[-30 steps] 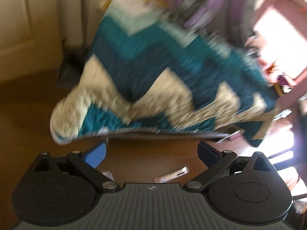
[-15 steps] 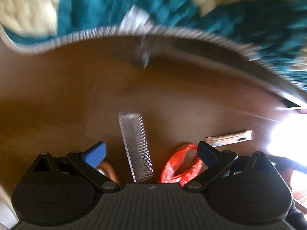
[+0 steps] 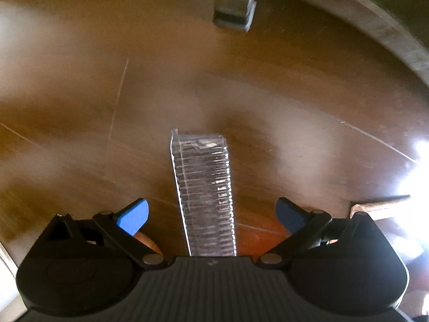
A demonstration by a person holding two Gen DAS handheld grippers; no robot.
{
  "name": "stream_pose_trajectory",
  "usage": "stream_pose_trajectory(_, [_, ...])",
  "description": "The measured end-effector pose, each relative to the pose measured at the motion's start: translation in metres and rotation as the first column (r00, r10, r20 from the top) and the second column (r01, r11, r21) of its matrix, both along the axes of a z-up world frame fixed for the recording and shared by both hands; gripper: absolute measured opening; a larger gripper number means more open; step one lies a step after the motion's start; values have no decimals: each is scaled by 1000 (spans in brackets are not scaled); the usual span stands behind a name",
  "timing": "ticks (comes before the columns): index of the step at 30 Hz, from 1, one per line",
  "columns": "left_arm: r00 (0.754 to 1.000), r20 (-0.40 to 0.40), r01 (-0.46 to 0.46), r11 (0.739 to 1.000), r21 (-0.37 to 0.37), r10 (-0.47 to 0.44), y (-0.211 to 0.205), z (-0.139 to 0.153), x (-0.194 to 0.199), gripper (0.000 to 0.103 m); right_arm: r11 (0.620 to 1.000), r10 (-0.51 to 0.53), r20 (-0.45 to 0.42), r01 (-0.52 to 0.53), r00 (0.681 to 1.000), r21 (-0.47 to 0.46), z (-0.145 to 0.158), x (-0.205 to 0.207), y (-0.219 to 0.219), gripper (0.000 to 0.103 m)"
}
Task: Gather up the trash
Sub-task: 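Grasp the red plastic bag with right tool while left grasps the clear ribbed tray, then lift and carry the red bag and clear tray with both tools to the bin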
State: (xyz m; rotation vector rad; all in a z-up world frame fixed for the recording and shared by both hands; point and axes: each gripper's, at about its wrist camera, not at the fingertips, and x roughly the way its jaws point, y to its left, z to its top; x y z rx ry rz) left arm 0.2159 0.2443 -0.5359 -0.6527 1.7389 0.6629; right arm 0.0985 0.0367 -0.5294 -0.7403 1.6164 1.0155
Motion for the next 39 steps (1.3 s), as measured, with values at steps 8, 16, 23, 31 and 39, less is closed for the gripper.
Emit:
stream_pose_trajectory(8, [999, -46, -2, 1000, -9, 1, -3, -36, -9, 102, 996, 65, 83, -60, 994, -63, -30, -1, 2, 59])
stream_pose_trajectory(16, [999, -36, 16, 1000, -14, -17, -10, -46, -3, 100, 997, 79, 112, -76, 991, -26, -36, 10, 2, 52])
stream_pose_trajectory(23, [1000, 16, -3, 999, -50, 4, -19, -34, 12, 42, 999, -36, 42, 35, 998, 17, -25, 33, -5, 48])
stream_pose_trajectory(31, [1000, 12, 18, 997, -70, -17, -28, -8, 24, 41, 966, -241, 7, 239, 971, 104, 25, 83, -25, 47])
stream_pose_trajectory(39, [986, 127, 117, 992, -47, -110, -49, 81, 46, 41, 921, -380, 117, 364, 917, 138, 106, 112, -51, 46])
